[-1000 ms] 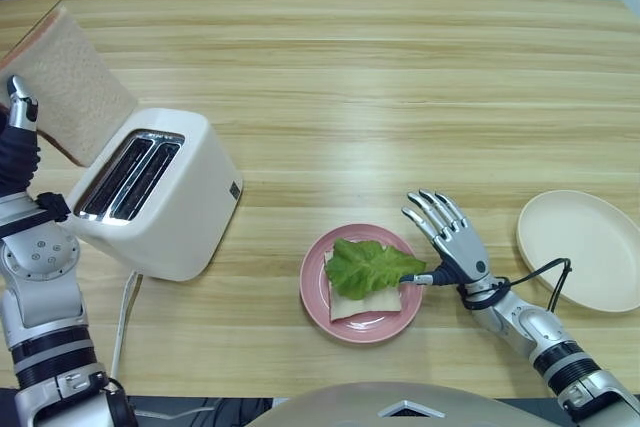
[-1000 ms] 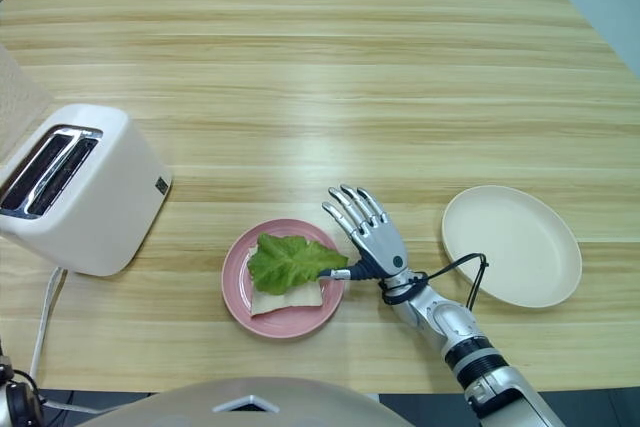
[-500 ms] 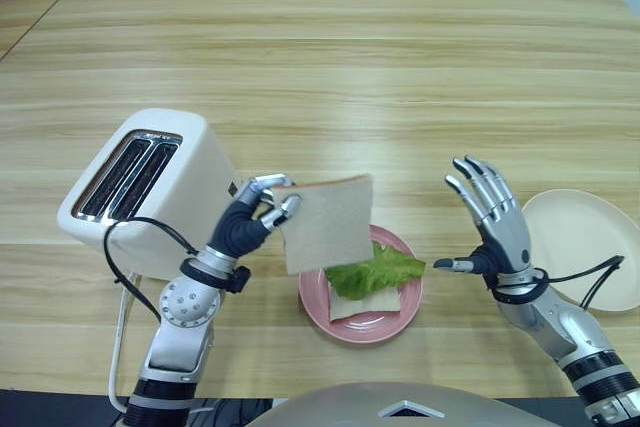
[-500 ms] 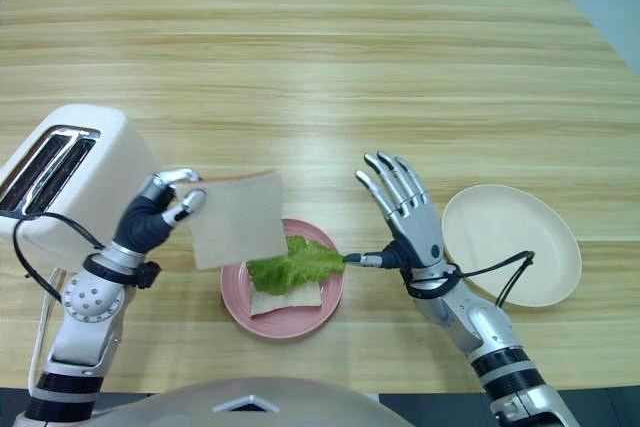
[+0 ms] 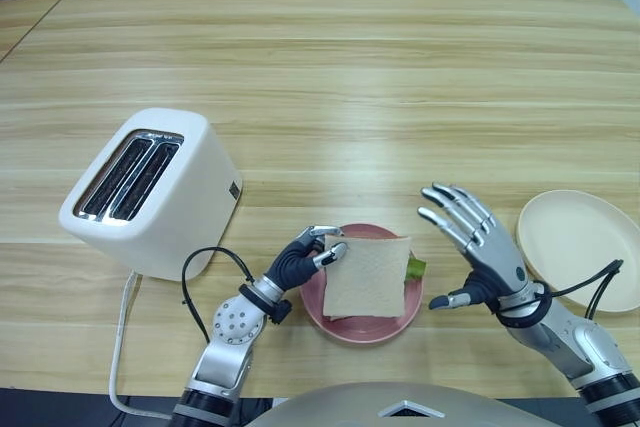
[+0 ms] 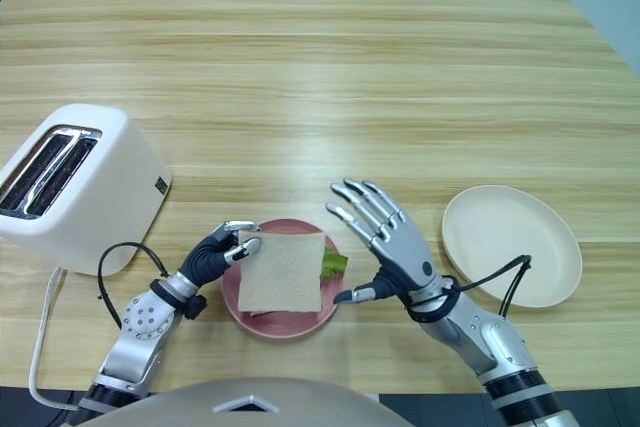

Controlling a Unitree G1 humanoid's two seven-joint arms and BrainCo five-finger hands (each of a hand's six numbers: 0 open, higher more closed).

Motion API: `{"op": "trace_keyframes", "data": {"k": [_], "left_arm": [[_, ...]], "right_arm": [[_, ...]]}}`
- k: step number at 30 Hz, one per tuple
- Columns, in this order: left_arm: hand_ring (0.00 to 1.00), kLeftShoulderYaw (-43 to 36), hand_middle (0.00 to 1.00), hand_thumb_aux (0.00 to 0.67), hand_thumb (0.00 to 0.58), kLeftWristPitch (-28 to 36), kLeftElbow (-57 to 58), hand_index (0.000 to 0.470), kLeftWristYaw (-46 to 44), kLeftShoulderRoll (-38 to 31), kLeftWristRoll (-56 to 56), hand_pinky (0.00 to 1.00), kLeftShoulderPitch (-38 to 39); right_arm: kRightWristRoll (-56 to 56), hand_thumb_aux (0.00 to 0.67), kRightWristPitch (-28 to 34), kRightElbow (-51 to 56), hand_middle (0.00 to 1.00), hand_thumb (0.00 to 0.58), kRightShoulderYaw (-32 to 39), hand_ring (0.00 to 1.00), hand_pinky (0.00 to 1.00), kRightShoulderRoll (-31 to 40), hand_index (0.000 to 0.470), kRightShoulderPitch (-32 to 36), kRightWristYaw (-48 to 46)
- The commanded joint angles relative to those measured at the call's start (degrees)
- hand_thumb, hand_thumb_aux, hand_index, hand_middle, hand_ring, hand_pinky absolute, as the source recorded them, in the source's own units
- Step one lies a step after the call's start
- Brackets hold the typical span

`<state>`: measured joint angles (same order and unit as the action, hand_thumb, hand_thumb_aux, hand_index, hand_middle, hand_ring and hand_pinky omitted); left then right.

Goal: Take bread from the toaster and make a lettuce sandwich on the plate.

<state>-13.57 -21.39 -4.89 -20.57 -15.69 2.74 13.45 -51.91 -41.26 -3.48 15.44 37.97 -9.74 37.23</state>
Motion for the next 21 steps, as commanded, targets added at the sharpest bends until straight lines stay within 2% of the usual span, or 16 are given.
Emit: {"op": "trace_keyframes", "data": {"k": [1, 11, 21], "left_arm": [[1.00, 0.1, 1.00, 0.670, 0.580, -0.1, 0.6, 0.470, 0.9, 1.9, -0.6, 1.00, -0.7], [1.00, 1.0, 1.00, 0.670, 0.580, -0.3, 2.4, 0.470, 2.7, 2.2, -3.7, 1.00, 0.6], [1.00, 0.6, 1.00, 0.670, 0.580, -4.7, 10.3, 0.470, 6.5, 1.5, -11.2, 1.00, -0.4]], "right_arm": [[-1.2, 0.000, -0.9, 2.0, 0.00, 0.000, 0.6, 0.00, 0.00, -0.6, 0.000, 0.2, -1.3], [-2.3, 0.000, -3.7, 2.3, 0.00, 0.000, 2.0, 0.00, 0.00, -1.3, 0.000, -0.2, -3.6], [0.0, 0.000, -7.2, -2.1, 0.00, 0.000, 1.2, 0.00, 0.00, -2.6, 0.000, -1.0, -5.1]]}}
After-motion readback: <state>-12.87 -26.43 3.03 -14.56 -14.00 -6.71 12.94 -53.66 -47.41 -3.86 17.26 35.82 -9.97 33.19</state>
